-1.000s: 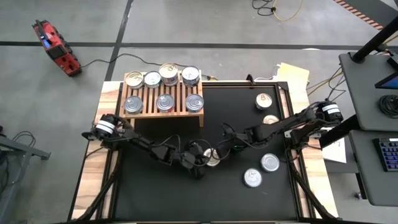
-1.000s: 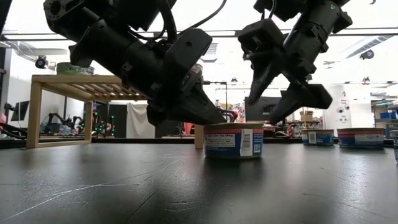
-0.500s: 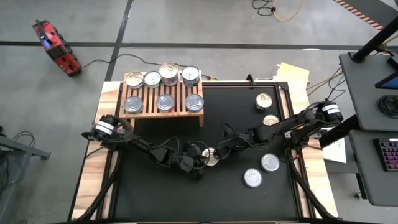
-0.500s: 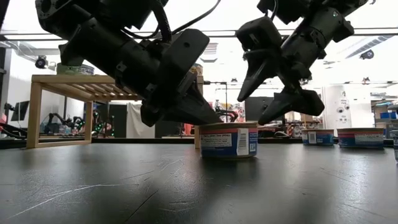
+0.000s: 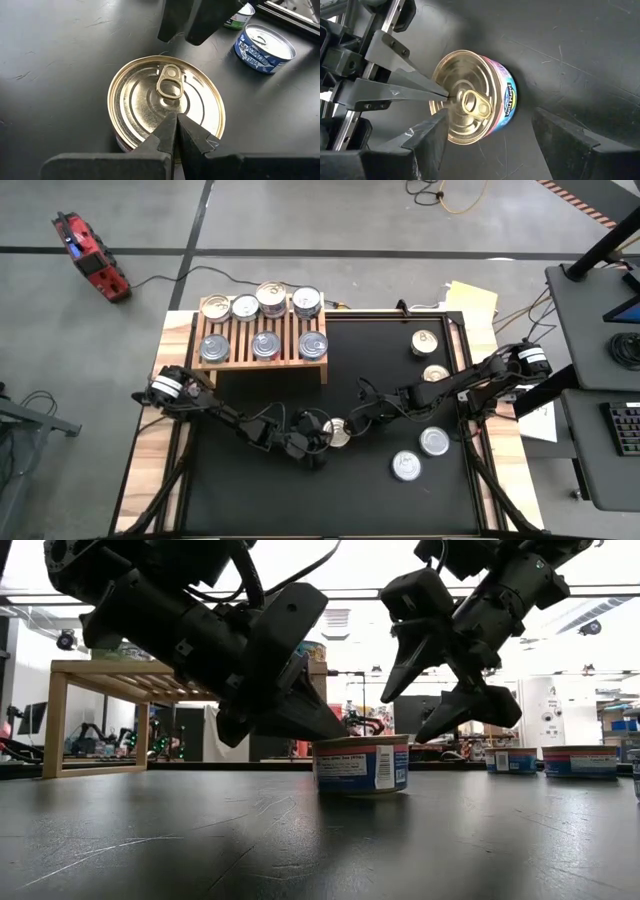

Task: Stack canned seafood by type on shelf
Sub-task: Stack the blue pink tuna can on top of the other blue pink tuna can on the shelf

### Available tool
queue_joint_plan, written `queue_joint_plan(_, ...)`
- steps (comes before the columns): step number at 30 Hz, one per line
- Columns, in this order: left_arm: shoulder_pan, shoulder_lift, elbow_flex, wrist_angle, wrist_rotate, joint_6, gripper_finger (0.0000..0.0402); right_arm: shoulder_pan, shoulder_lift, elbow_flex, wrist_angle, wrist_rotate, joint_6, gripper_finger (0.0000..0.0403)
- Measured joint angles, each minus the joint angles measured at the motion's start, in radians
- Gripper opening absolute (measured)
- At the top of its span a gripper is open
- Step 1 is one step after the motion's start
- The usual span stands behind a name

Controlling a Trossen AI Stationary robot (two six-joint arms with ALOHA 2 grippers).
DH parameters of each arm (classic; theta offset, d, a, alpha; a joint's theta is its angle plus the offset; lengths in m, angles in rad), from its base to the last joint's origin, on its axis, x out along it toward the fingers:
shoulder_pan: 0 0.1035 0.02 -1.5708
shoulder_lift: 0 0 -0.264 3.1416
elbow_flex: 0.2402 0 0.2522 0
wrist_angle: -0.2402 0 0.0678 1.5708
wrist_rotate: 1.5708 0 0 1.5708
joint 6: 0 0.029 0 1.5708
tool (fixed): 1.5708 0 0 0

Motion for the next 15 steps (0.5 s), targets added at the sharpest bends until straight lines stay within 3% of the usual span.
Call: queue_joint_plan(15,-0.038,0.0,-0.033,0.029,-0.069,-0.086,0.0,0.0,0.0,-0.002,0.021,-0.04,0.004,0.0275)
